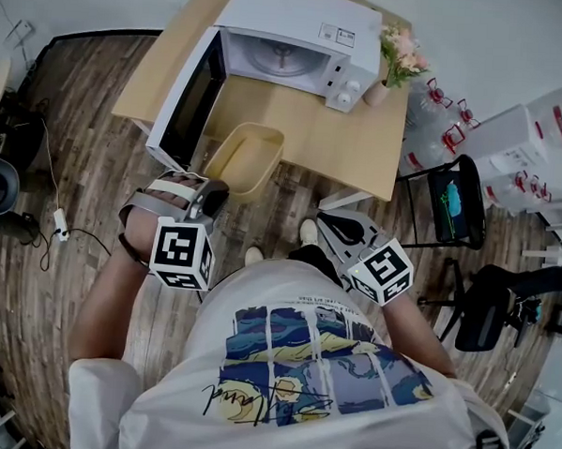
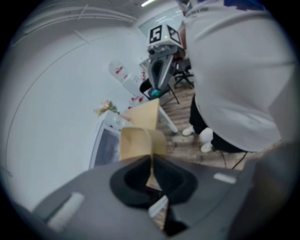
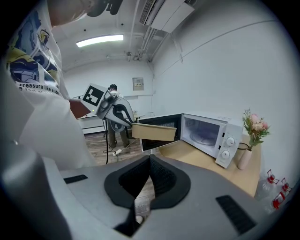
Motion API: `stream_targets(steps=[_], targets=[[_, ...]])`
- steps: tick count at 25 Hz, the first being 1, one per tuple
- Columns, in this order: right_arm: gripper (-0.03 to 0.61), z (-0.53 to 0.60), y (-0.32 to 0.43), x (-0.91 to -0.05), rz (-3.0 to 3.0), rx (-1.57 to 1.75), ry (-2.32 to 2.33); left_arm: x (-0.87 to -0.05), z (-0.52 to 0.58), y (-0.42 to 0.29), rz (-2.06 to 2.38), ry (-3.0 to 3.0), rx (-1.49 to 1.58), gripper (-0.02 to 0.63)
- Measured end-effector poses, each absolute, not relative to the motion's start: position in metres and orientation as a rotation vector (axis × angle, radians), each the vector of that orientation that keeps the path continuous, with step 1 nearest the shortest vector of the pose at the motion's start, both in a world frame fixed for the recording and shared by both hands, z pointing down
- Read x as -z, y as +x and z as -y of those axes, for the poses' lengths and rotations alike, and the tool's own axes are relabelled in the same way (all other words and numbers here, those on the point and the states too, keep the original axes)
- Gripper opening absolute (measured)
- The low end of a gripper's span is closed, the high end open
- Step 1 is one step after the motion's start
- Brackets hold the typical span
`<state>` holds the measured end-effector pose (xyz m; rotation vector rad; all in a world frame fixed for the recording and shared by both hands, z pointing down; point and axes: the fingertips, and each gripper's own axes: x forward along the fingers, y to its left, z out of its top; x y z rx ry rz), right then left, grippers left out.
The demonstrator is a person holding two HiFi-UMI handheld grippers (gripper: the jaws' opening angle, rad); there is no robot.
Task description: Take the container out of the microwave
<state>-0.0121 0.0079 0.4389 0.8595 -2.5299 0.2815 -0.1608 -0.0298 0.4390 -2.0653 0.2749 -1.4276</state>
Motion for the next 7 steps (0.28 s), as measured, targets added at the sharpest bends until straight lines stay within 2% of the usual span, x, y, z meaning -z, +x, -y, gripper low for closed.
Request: stream_targets(steps=[7], targets=[[0.006,0.0023,-0.0056,-0.4416,2.527,-0.276,0.831,-0.4431,0.0408,-0.1546,-0.283,-2.063,1.451,0.025]])
